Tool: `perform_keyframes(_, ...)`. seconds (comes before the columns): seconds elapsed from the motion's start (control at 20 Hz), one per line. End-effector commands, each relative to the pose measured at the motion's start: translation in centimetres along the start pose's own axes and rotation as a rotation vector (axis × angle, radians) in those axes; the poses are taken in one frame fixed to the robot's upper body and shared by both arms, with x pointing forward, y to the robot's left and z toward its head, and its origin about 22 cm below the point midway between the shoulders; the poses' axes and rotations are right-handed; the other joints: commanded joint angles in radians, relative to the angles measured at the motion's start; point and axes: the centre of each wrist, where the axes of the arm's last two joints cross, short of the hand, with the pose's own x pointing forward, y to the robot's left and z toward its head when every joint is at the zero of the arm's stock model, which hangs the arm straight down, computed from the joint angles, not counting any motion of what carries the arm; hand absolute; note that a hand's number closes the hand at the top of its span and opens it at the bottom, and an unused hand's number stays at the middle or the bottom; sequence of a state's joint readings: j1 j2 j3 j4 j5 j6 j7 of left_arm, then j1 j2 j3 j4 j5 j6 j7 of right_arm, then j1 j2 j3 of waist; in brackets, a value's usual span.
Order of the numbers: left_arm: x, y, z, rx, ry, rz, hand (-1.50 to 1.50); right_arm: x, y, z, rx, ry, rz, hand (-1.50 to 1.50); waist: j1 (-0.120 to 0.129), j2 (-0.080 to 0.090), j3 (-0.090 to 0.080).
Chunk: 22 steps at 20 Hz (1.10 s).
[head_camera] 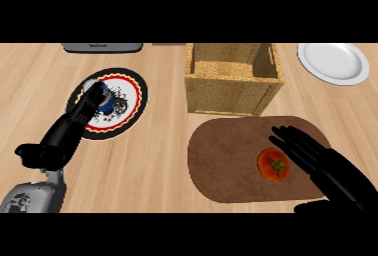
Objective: Pick the tomato from the cutting board and place it in the basket
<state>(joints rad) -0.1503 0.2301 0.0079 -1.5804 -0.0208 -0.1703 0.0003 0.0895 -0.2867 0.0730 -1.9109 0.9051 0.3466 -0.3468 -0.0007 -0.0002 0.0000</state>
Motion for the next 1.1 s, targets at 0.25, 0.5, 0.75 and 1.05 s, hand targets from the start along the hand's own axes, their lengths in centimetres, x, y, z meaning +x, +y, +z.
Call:
perform_keyframes(0.25,1.5,-0.6,0.2,0.001,-0.012,-0.02,0.0,-0.3,3.7,-3.3,0.018,0.035,0.033,-1.5,0.003,0.0,0.0)
perform_keyframes(0.5,0.3,-0.4,0.3,0.018,0.0,-0.016,0.0,-0.9,3.4,-2.7,0.039,0.075,0.038,-1.5,0.0,0.0,0.0)
perform_keyframes(0.75,0.9,1.4,0.7,-0.001,0.008,-0.007,0.0,-2.5,3.2,-2.4,0.088,0.082,0.034,-1.5,0.002,0.0,0.0)
perform_keyframes(1.05,1.1,0.6,-0.8,0.001,-0.016,-0.011,0.0,-2.0,6.2,-1.3,0.161,0.03,0.029,1.5,-0.002,0.0,0.0)
